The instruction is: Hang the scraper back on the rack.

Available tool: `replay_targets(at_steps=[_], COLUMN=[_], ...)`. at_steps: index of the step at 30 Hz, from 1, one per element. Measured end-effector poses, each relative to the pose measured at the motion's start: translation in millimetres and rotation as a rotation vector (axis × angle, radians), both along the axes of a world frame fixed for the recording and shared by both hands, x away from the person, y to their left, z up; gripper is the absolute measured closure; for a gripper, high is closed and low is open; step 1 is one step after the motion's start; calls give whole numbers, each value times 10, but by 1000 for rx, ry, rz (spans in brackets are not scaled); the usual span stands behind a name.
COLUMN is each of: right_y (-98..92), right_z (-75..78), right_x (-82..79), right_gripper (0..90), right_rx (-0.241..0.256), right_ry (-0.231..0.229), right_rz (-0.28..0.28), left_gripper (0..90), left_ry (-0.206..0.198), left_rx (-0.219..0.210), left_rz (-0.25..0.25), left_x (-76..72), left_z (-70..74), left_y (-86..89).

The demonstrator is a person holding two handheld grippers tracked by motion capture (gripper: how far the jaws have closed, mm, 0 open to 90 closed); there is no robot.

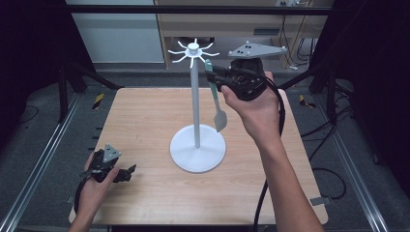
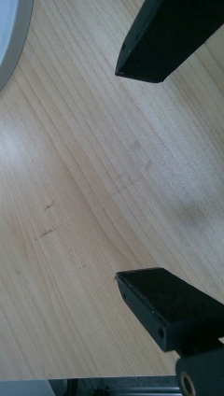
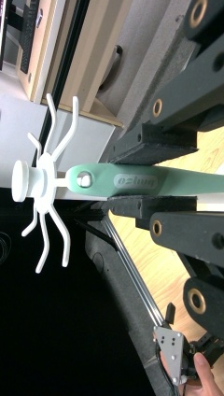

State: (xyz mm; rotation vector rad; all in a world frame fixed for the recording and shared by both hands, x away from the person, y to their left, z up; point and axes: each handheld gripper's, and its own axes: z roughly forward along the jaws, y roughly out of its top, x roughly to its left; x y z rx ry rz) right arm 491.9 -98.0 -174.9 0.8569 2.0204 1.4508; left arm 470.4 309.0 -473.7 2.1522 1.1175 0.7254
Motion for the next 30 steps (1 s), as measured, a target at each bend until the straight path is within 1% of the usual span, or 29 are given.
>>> replay_targets(at_steps=[8,30], right_y=[19,39], right_z=[-5,-29], right_x=[2,-6], right_gripper=[742,739], right_rx=[-8,-5], right_ry=[3,-1], right_rz=[0,-6], left_gripper=[29,29], left_ry=[1,4], left_rx=[2,1], left_rz=[-3,-3], left_x=[1,2], left_z=[-2,-6], left_y=[-2,-6])
